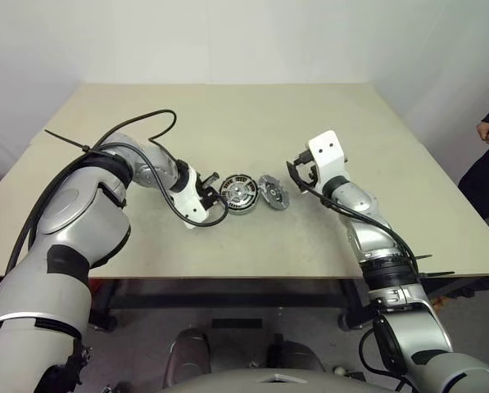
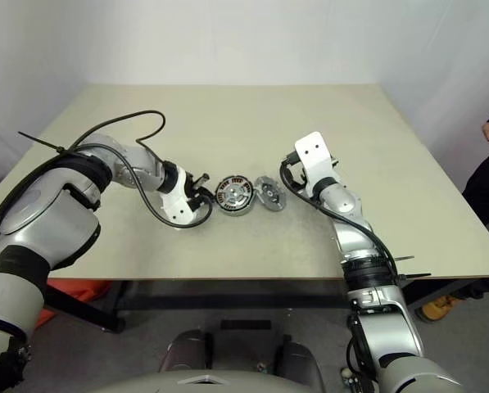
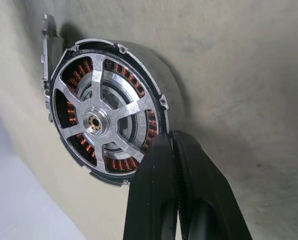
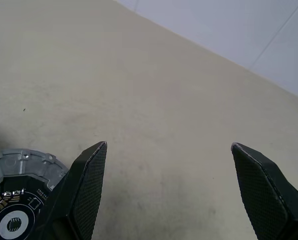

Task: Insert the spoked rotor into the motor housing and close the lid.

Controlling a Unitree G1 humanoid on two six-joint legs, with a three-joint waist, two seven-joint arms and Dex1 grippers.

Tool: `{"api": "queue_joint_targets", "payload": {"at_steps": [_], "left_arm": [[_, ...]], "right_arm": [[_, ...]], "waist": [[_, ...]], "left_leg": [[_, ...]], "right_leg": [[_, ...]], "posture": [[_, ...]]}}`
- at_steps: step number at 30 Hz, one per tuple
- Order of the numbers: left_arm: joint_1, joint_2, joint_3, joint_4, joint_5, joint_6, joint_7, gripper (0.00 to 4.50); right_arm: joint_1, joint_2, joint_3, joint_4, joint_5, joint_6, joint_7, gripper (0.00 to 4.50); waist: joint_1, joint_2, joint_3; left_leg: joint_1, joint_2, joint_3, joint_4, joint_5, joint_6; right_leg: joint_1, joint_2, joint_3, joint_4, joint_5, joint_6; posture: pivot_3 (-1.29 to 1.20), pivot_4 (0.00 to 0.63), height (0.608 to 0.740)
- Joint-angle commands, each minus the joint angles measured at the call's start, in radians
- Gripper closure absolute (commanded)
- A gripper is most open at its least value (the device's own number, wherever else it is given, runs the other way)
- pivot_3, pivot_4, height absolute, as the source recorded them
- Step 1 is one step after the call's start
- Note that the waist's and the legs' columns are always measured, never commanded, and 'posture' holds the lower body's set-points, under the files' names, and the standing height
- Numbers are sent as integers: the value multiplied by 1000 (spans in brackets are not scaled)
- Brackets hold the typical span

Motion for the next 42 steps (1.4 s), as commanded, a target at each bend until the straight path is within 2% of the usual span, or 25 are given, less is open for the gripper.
{"api": "queue_joint_targets", "payload": {"at_steps": [1,2,5,14,17,20,23,27,31,34,38,42], "left_arm": [[-14,0,28,5,-43,12,-7,4036],[-12,-1,31,6,-47,16,-9,3843],[-9,-1,25,1,-44,40,8,2857],[-22,23,30,1,-46,71,34,2857],[-32,37,69,9,-84,111,32,2857],[-22,47,199,28,-231,168,-61,2857],[9,28,372,35,-433,242,-240,2857],[108,-45,678,-23,-823,430,-591,2857],[227,-102,864,-246,-1104,749,-783,2857],[408,-118,917,-606,-1269,1089,-829,2857],[611,-138,964,-984,-1418,1433,-741,2857],[813,-189,988,-1218,-1468,1568,-603,2857]], "right_arm": [[-5,-10,-24,-62,3,3,-11,0],[-5,-10,-24,-64,3,5,-11,0],[-6,-11,-24,-65,3,7,-9,0],[-12,-9,-21,-54,7,6,-2,0],[-20,3,-33,-60,35,18,9,0],[-15,41,-70,-113,123,80,31,0],[13,56,-90,-184,195,150,76,0],[59,54,-118,-289,303,277,126,0],[86,59,-178,-371,431,429,137,0],[109,75,-249,-435,568,585,122,0],[129,90,-338,-471,693,746,72,0],[136,128,-448,-470,823,905,-15,0]], "waist": [[1,0,0],[1,0,0],[1,0,0],[1,0,0],[1,0,0],[1,0,0],[4,0,0],[18,0,0],[25,0,0],[23,1,0],[20,1,0],[16,1,-1]], "left_leg": [[0,0,0,0,0,0],[0,0,0,0,0,0],[0,0,0,0,0,0],[1,0,0,0,1,-1],[1,0,0,0,1,-1],[1,0,0,0,1,-1],[1,0,0,0,0,-1],[3,-1,1,0,0,0],[4,0,2,0,0,0],[5,1,3,0,0,0],[7,1,3,-1,0,-1],[9,1,3,-2,1,-2]], "right_leg": [[0,0,0,0,0,0],[0,0,0,0,0,0],[0,0,0,0,0,0],[0,0,0,1,0,0],[0,0,0,1,0,0],[0,0,0,1,0,0],[0,0,0,1,0,-1],[2,-1,1,0,-3,-5],[2,-1,1,2,-2,-5],[1,-1,0,4,-3,-6],[2,-2,0,6,-5,-9],[2,-1,0,6,-5,-9]], "posture": [[0,0,740],[0,0,740],[0,0,740],[0,0,740],[0,0,740],[0,0,740],[0,0,740],[0,0,740],[0,0,740],[0,0,740],[0,0,740],[0,0,740]]}}
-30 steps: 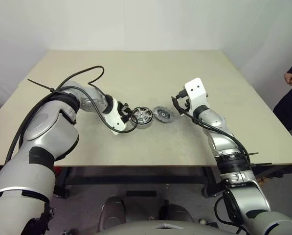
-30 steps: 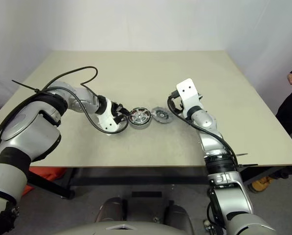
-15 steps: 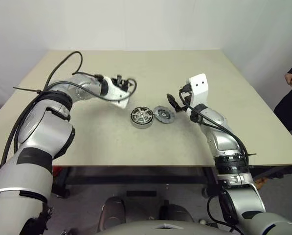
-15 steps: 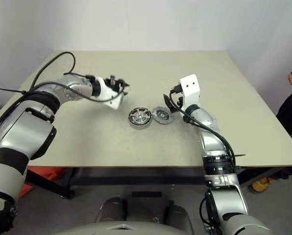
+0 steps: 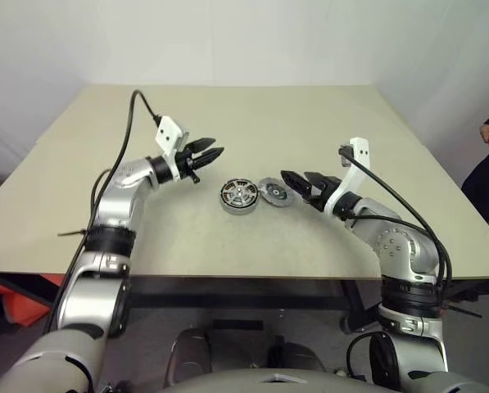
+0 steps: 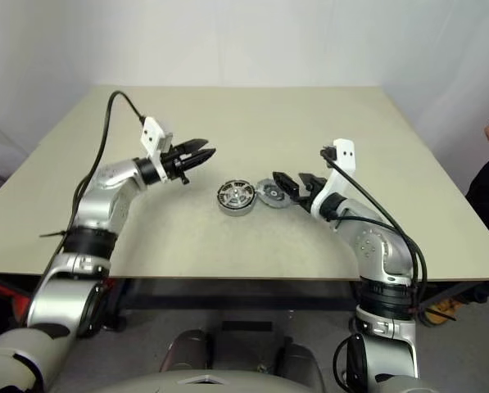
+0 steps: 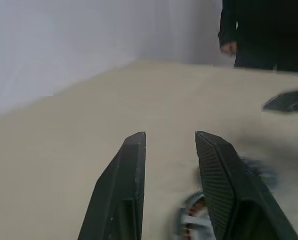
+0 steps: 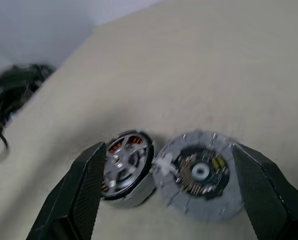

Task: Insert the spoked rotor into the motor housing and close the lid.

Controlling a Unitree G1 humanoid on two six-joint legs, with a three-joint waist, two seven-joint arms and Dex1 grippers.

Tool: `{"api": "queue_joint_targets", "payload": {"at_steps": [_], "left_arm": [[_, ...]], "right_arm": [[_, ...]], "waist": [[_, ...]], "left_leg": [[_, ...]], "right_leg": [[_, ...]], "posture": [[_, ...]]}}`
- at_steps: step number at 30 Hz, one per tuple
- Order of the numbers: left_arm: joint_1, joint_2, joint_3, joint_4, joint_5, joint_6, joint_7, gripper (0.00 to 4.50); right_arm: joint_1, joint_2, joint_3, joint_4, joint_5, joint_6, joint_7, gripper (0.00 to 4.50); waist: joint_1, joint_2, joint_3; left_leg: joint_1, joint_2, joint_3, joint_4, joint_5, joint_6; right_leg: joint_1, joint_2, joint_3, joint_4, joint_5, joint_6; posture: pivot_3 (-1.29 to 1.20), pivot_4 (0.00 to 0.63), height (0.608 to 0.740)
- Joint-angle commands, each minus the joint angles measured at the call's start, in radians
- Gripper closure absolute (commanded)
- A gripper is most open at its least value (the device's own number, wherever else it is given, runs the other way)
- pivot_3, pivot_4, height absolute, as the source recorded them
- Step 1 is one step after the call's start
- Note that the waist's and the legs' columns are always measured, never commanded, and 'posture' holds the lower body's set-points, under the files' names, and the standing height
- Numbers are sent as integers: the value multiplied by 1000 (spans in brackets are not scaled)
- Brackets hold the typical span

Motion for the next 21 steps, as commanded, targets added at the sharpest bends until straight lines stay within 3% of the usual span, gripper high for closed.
{"api": "queue_joint_targets", "payload": {"at_steps": [1,5,9,21], "left_arm": [[106,-36,30,-194,-51,95,113,2857],[207,-78,2,-277,-23,101,192,2857],[208,-107,6,-278,-22,82,244,2857],[264,-105,5,-351,-39,101,282,2857]], "right_arm": [[-5,32,-98,-41,131,129,-73,0],[-9,71,-180,-33,235,250,-152,0],[-40,120,-231,17,292,315,-232,0],[-70,165,-168,224,212,223,-278,0]], "waist": [[-1,0,0],[-1,0,0],[-1,1,0],[-6,2,-1]], "left_leg": [[0,0,0,0,0,-1],[3,0,0,-2,1,-2],[4,0,-1,-6,3,-4],[2,-1,-1,-10,5,-9]], "right_leg": [[0,0,0,0,0,0],[2,1,0,-1,-4,8],[3,2,0,-6,-2,12],[2,2,1,-10,0,13]], "posture": [[0,0,740],[0,0,740],[0,0,740],[0,0,740]]}}
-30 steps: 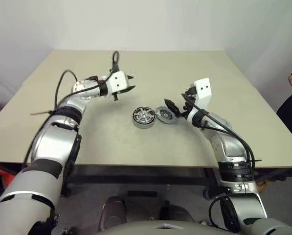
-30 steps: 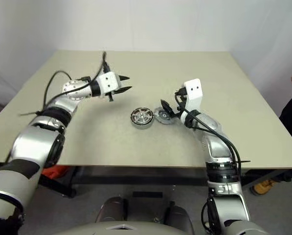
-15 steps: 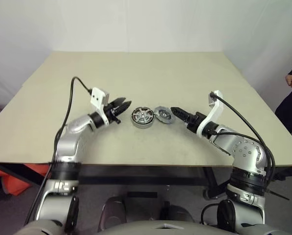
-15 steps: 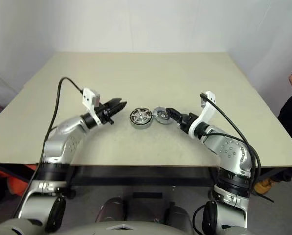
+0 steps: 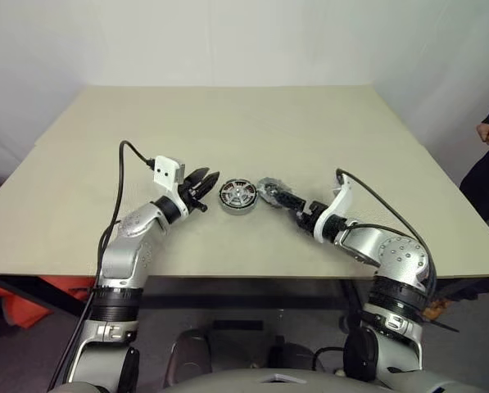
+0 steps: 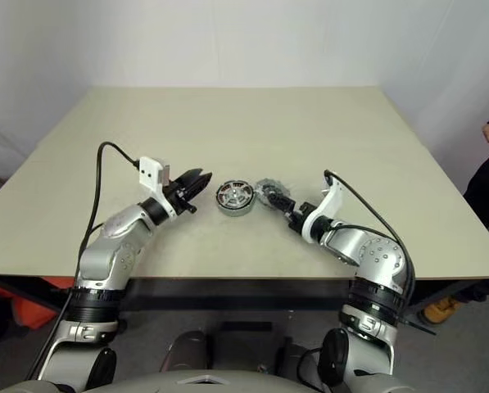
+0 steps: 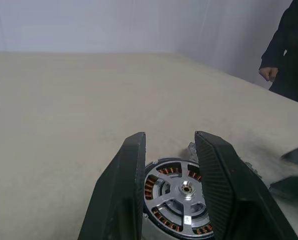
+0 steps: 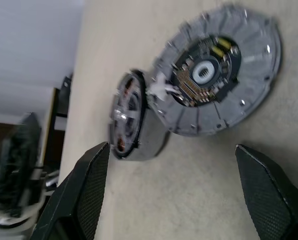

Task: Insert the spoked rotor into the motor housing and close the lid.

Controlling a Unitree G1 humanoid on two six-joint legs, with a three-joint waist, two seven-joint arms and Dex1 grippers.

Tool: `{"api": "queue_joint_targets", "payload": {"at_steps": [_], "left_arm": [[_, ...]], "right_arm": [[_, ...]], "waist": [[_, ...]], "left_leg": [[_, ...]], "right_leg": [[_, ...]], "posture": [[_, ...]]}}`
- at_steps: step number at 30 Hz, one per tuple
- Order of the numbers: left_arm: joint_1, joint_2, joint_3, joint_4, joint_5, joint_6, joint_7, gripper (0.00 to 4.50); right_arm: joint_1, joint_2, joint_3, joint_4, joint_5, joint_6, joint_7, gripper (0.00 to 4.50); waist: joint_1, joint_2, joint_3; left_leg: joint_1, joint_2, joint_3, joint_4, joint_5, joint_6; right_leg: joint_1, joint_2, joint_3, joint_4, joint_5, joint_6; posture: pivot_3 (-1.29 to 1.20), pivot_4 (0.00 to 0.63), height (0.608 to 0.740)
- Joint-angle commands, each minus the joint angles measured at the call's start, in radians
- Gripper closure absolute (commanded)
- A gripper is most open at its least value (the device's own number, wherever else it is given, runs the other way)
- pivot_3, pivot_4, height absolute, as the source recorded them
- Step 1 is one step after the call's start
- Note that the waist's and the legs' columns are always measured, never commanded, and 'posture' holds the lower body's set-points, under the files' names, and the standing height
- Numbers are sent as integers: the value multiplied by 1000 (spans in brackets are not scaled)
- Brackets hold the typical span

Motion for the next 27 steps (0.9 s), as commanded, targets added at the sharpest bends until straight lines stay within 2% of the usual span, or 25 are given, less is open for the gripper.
{"api": "queue_joint_targets", "payload": {"at_steps": [1,14,27], "left_arm": [[11,9,5,-55,-9,0,12,2857],[38,31,-15,-89,-12,30,12,2857],[79,164,-36,-93,-14,89,-73,2857]], "right_arm": [[-36,-5,29,42,-24,-57,13,0],[-192,-18,99,368,-150,-370,137,0],[-297,-38,161,550,-240,-540,262,0]], "waist": [[-5,0,0],[-22,0,0],[-24,0,0]], "left_leg": [[0,0,0,0,0,0],[2,1,0,1,3,-5],[2,1,0,2,3,-4]], "right_leg": [[0,0,0,0,0,0],[2,0,0,1,1,3],[2,0,0,1,4,0]], "posture": [[0,0,740],[0,0,740],[0,0,740]]}}
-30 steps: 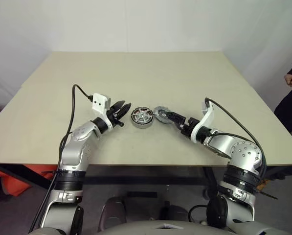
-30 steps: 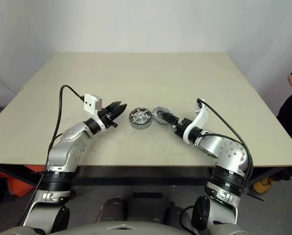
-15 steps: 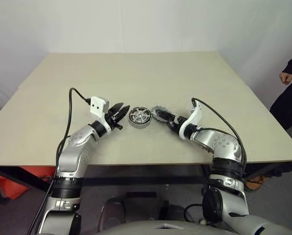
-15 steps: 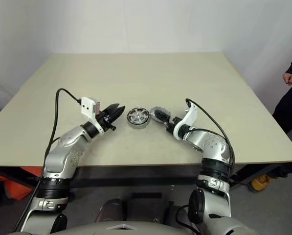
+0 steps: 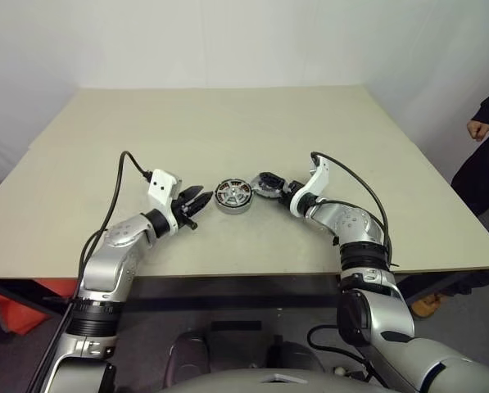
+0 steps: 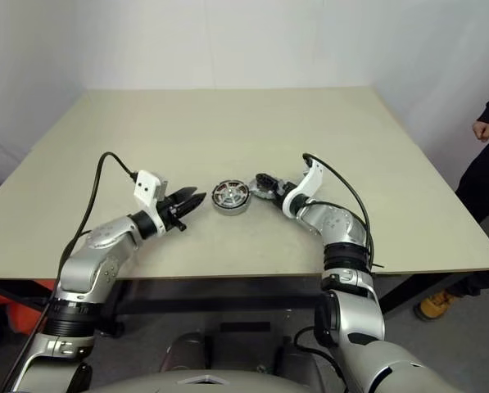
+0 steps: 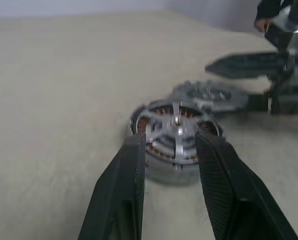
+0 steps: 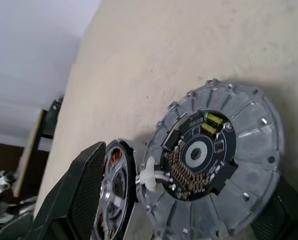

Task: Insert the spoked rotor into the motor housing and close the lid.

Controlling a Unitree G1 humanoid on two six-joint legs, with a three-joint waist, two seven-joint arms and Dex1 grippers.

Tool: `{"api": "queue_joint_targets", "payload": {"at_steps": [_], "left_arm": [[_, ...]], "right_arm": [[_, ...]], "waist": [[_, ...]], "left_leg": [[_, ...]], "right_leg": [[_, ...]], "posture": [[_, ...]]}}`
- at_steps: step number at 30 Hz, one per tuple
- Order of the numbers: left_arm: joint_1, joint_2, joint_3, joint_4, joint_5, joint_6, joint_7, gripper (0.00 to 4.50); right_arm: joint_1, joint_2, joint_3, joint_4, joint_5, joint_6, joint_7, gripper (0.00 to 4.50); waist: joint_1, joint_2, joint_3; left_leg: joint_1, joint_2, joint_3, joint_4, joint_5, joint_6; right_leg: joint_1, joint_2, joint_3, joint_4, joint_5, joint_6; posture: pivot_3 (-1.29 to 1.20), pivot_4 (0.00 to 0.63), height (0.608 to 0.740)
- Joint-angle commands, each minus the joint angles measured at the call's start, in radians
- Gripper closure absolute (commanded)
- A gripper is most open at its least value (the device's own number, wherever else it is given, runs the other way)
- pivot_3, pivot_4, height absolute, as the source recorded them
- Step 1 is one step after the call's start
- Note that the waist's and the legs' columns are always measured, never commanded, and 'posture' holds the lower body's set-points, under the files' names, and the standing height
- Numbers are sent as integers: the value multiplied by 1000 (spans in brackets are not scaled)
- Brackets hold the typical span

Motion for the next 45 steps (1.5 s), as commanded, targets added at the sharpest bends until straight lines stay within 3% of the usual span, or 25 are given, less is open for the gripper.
{"api": "queue_joint_targets", "payload": {"at_steps": [1,14,28,31,39,45], "left_arm": [[-2,15,9,-43,-12,1,-14,2857],[23,17,5,-28,1,-12,-5,2857],[17,48,32,9,9,-32,-4,2857],[19,49,35,13,12,-35,-5,2857],[21,44,35,23,25,-47,0,2857],[17,40,31,26,26,-55,-1,2857]], "right_arm": [[-43,0,7,7,-5,-40,37,0],[-47,61,47,-217,100,69,148,0],[-17,59,156,-283,35,43,162,0],[-15,48,193,-286,-6,-11,190,0],[9,-26,437,-209,-335,-412,290,0],[-19,-16,479,-87,-422,-552,325,0]], "waist": [[0,0,0],[-12,0,0],[-19,0,0],[-19,0,0],[-20,0,0],[-23,0,0]], "left_leg": [[0,0,0,0,0,0],[-2,0,0,0,-2,4],[-1,0,0,0,-2,4],[-1,0,0,0,-2,4],[-1,0,0,1,-2,4],[-2,0,0,1,-3,5]], "right_leg": [[0,0,0,0,0,0],[-1,0,0,-1,2,-5],[-1,0,0,-1,2,-5],[-1,0,0,-1,2,-5],[-1,0,0,-1,2,-5],[-1,0,0,0,2,-5]], "posture": [[0,0,740],[0,0,740],[0,0,740],[0,0,740],[0,0,740],[0,0,740]]}}
